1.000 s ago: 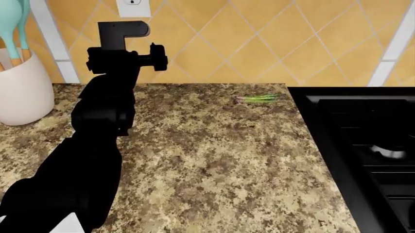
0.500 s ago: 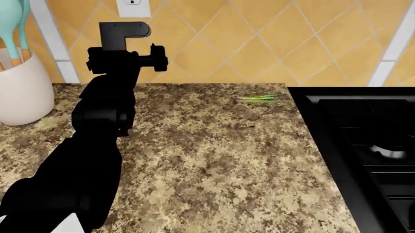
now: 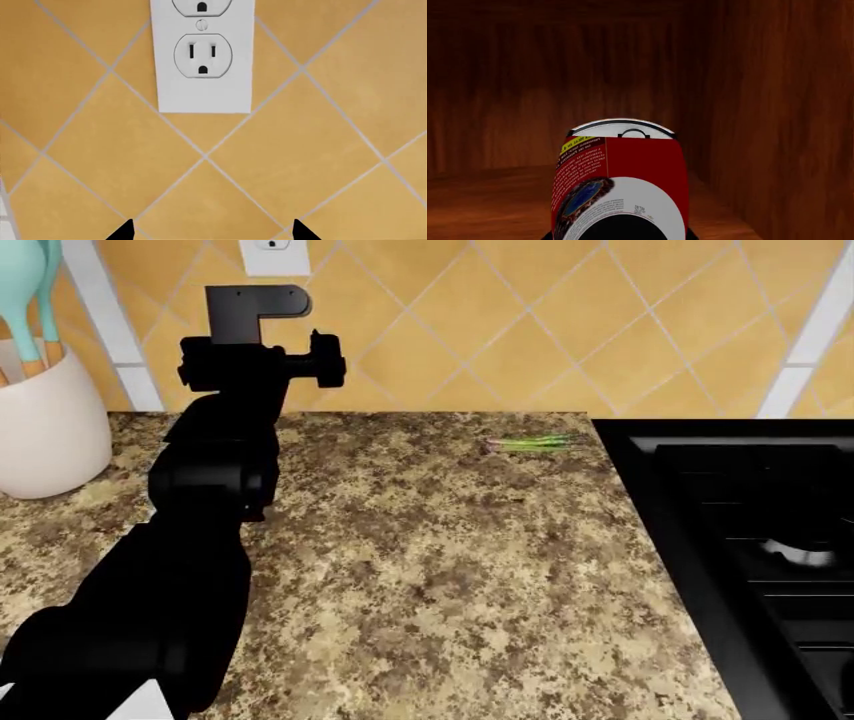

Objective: Pick the canned food and canned food from the counter and place them in the cabinets closest to them.

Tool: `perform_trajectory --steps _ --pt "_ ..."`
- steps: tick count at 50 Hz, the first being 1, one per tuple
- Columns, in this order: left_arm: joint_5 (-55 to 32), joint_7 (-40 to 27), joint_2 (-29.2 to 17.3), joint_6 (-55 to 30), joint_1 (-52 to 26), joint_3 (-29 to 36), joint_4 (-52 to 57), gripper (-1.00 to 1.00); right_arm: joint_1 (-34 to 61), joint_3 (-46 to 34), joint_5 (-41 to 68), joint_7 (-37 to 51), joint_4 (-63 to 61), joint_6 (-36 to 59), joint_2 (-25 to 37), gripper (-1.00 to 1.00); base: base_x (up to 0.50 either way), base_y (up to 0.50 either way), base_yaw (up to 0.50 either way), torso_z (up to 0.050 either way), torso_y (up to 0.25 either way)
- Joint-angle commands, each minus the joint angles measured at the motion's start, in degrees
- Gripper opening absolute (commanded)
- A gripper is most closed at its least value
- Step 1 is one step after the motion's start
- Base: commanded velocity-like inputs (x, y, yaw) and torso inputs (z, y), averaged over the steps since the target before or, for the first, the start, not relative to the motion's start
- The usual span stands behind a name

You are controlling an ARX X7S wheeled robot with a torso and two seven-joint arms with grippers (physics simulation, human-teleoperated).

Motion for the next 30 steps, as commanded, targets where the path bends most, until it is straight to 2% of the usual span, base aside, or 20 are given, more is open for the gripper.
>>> perform_trajectory --steps 1,26,27,30 --pt "0.04 -0.17 0.02 0.20 0.06 0.49 0.00 1.00 -0.89 0.14 1.97 1.43 5.92 3.87 -1.62 -1.00 0.03 0.00 0.00 0.000 0.000" --pt "-0.13 -0.11 0.01 0.26 0.03 0.80 0.00 1.00 -9.41 -2.28 -2.22 -5.44 10.25 2.36 -0.95 -1.00 0.03 0.00 0.00 0.000 0.000" --pt "-0.12 -0.10 0.01 0.31 0.07 0.81 0.00 1.00 -9.79 -2.45 -2.41 -5.85 10.20 2.40 -0.89 1.00 0.03 0.00 0.01 0.000 0.000" --pt "-0.16 0.01 0.00 0.32 0.08 0.80 0.00 1.00 -10.52 -2.51 -2.71 -6.28 10.04 2.04 -0.63 1.00 0.00 0.00 0.00 0.000 0.000"
